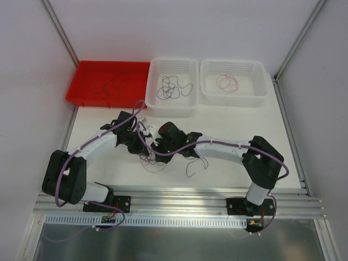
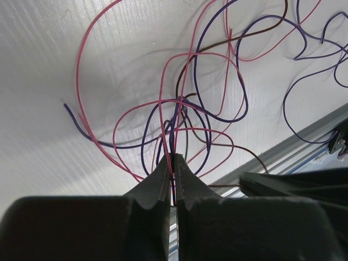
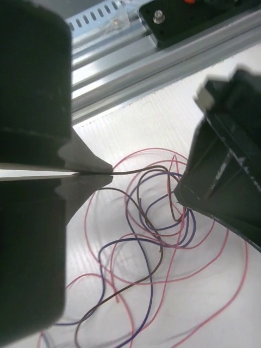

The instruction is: Untangle the cables

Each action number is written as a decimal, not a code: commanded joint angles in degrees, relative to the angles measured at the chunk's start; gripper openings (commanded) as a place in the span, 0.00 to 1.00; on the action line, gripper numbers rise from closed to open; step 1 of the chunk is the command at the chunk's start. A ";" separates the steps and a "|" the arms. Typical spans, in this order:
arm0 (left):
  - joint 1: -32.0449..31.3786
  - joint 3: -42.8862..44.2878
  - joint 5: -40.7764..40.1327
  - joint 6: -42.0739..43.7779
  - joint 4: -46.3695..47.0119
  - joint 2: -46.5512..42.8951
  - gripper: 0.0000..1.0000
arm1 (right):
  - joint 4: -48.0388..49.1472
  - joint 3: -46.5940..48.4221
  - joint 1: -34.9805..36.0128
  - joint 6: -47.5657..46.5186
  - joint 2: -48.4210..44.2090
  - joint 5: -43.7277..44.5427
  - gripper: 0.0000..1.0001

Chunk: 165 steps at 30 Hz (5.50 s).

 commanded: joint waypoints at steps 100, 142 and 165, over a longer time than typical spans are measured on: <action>-32.70 5.25 -6.80 9.55 19.90 -28.44 0.00 | -9.42 -7.80 -5.66 11.30 -45.02 -1.81 0.02; -10.12 25.73 -54.97 9.89 14.80 -15.97 0.00 | -6.46 -34.95 -5.66 19.55 -60.85 37.05 1.00; 12.83 63.51 -44.77 10.78 15.33 22.23 0.01 | 0.33 -37.34 -5.58 23.08 -51.26 33.53 0.97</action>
